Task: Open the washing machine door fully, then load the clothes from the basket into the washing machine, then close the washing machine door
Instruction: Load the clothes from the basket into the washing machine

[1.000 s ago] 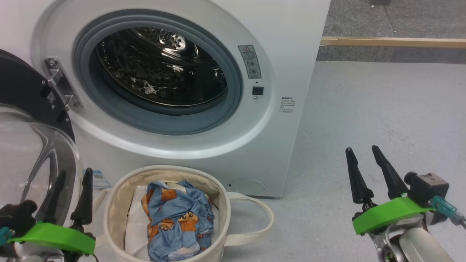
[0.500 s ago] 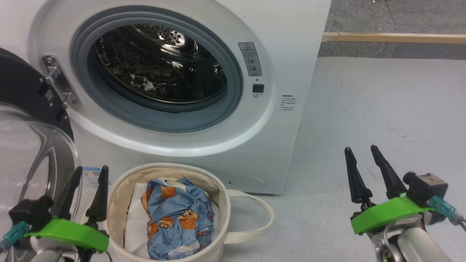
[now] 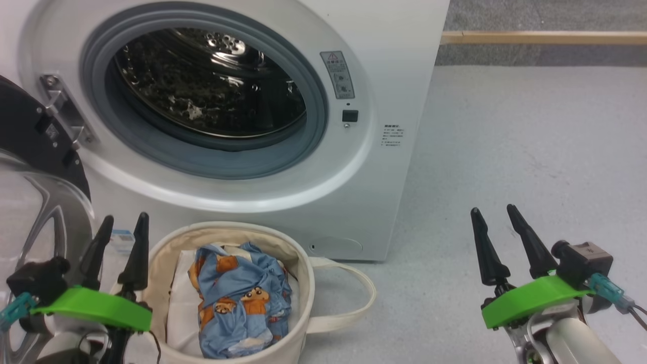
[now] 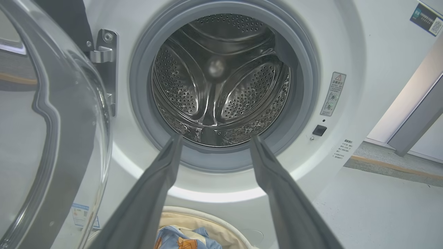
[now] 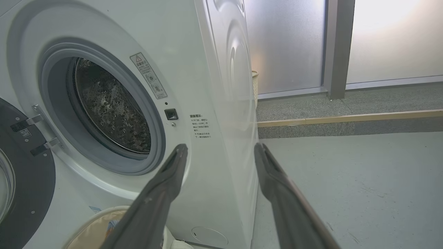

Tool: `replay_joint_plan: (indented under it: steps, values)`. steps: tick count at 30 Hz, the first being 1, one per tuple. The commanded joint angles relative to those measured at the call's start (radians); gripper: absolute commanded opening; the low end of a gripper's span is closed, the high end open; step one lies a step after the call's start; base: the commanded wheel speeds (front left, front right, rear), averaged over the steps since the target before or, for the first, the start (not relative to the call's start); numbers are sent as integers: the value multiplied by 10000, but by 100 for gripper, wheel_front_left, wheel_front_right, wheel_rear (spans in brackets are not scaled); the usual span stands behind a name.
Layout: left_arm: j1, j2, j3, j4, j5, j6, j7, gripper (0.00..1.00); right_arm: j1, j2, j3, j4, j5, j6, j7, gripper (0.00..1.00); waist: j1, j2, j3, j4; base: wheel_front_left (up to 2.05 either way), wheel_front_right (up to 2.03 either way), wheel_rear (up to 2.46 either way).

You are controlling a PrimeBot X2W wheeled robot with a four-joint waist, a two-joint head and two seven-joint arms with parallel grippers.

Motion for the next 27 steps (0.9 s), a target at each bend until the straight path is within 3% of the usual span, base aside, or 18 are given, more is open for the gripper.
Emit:
replay_joint_plan:
  steps: [1, 13, 18, 27]
  values:
    - [-629, 327, 448, -273, 36, -36, -35, 100, -383, -74, 156, -336, 22, 6, -124, 100, 0, 0, 70, -25, 0, 0, 0]
    - [-905, 380, 179, 49, 134, -116, -118, 100, -504, -51, 110, -298, 22, 6, -124, 100, 0, 0, 431, -119, 0, 0, 0]
    - [-1266, -24, 116, 802, -186, -48, 92, 100, -665, -74, 115, -227, -38, 6, -124, 100, 0, 0, 840, -105, 0, 0, 0]
    - [-2320, -604, -484, 2414, 373, -122, -171, 100, -1248, -39, 306, -155, -231, 6, -124, 100, 0, 0, 2050, -261, 0, 0, 0]
